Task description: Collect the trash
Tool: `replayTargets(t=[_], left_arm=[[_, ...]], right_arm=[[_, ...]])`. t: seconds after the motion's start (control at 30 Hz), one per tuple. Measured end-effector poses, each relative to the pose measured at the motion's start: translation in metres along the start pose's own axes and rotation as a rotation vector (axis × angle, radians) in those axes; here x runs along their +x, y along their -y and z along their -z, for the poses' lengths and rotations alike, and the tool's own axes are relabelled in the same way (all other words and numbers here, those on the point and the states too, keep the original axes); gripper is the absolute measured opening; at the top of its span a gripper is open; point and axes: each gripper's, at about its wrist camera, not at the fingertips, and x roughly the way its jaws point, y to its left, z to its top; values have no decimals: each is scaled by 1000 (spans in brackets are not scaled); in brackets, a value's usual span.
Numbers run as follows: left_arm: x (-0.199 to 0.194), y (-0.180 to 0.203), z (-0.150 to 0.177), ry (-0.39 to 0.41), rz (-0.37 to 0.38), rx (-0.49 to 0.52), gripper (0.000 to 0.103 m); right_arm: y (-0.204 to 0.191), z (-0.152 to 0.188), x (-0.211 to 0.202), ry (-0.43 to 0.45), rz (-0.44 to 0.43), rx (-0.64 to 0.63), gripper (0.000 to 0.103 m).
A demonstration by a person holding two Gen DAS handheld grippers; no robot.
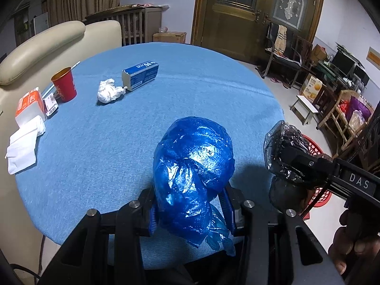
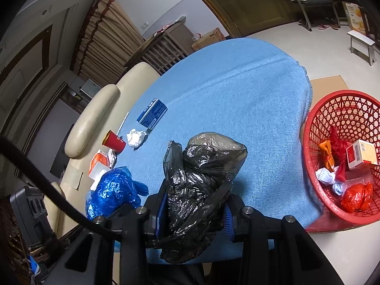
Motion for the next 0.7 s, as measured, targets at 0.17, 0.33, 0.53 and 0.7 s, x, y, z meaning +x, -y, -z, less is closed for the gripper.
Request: replayTargets(t=[0.17, 0.33, 0.53, 0.7], left_arm=[[2, 4, 0, -4, 3, 11, 45], [4, 7, -3, -1, 1, 27, 45], [5, 17, -4, -3, 5, 58, 45], [7, 30, -9, -2, 16, 83, 45]], right_arm=[[5, 0, -2, 3, -2, 13, 41], [13, -2, -8, 18, 2, 34, 41], [30, -5, -15, 37, 6, 72, 41], [45, -7, -23, 58, 13, 107, 41]])
